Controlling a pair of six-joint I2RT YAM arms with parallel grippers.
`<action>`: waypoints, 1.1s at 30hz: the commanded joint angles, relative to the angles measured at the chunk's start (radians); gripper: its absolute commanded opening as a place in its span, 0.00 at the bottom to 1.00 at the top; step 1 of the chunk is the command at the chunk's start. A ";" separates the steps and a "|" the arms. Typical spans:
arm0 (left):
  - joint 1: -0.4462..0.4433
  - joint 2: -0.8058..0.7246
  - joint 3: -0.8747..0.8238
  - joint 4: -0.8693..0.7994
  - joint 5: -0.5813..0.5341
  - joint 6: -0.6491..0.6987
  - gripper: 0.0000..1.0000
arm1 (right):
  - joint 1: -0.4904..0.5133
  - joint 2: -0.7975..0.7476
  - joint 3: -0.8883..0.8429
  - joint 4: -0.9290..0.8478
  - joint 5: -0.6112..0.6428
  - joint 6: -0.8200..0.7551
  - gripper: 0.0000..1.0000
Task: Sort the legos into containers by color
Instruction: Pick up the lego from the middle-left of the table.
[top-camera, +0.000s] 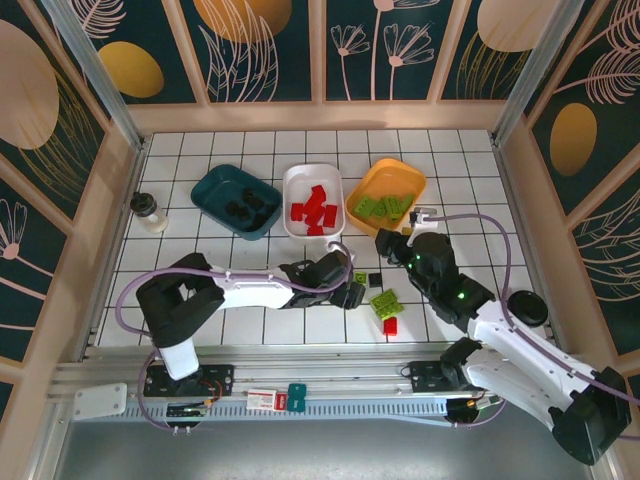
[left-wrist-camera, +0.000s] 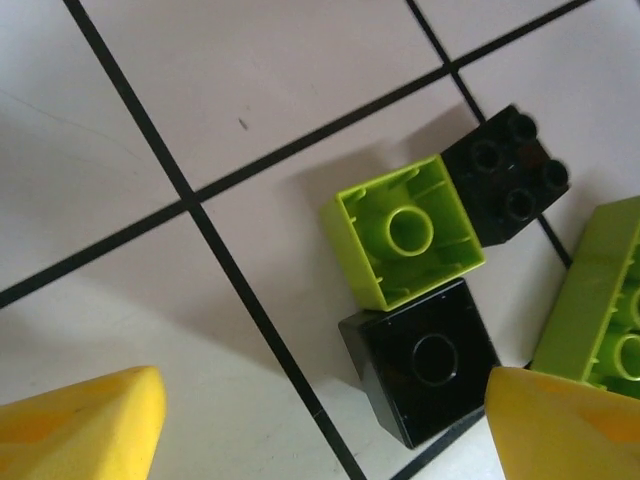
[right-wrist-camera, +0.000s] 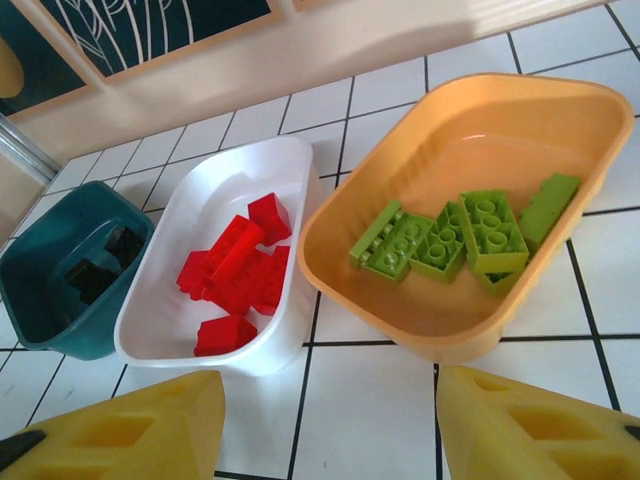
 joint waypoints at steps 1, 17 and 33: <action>-0.004 0.038 0.072 0.027 0.035 0.027 0.82 | -0.007 -0.016 -0.017 -0.046 0.035 0.023 0.59; -0.011 0.104 0.084 -0.015 -0.016 0.035 0.49 | -0.008 -0.016 -0.013 -0.041 0.023 0.023 0.59; 0.308 -0.398 -0.191 0.009 -0.146 -0.026 0.33 | -0.006 0.033 -0.006 0.005 -0.018 0.032 0.59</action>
